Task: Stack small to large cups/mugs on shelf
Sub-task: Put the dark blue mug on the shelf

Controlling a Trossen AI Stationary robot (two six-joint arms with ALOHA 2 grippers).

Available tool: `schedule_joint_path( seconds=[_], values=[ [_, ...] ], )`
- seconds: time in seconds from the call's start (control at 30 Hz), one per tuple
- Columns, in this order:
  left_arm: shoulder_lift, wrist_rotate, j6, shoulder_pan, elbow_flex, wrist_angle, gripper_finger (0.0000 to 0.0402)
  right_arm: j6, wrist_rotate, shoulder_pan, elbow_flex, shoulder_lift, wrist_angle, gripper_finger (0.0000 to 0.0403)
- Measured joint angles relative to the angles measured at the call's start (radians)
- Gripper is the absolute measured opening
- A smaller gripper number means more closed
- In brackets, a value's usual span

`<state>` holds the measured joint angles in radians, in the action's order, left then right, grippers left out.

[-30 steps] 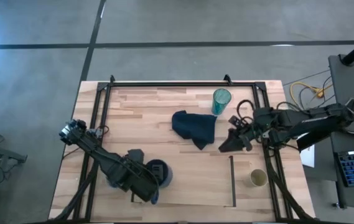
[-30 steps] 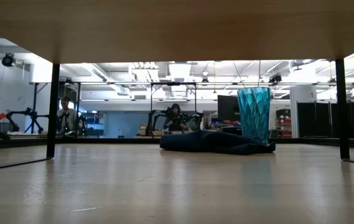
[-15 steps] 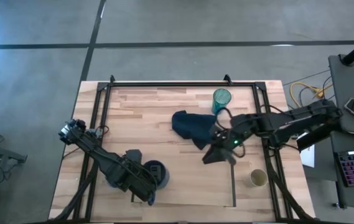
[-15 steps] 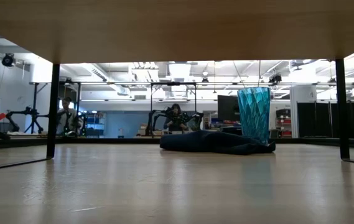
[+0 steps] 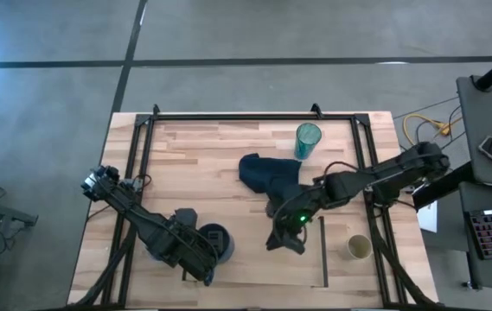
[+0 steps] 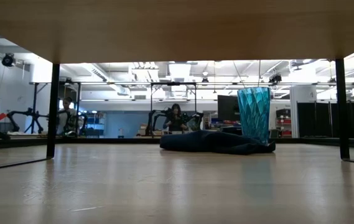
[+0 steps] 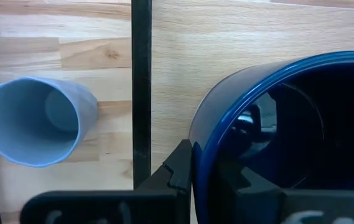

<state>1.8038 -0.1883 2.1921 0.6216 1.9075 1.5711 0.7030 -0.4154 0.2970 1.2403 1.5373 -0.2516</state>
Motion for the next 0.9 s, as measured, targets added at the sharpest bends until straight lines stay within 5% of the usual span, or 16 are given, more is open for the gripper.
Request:
schedule_joint_path(
  seconds=[0.37,0.67,0.9],
  values=[
    [0.000,-0.002,-0.011,0.000,-0.001,0.000,0.0006,-0.025,-0.081,0.014,0.206,0.194,0.021,0.0074],
    [-0.001,-0.007,-0.026,0.001,-0.001,-0.001,0.0011,-0.031,-0.099,0.015,0.227,0.245,0.020,0.0074],
    [-0.003,-0.020,-0.026,0.000,-0.001,-0.001,0.0055,-0.050,-0.107,0.014,0.227,0.246,0.021,0.0075]
  ],
)
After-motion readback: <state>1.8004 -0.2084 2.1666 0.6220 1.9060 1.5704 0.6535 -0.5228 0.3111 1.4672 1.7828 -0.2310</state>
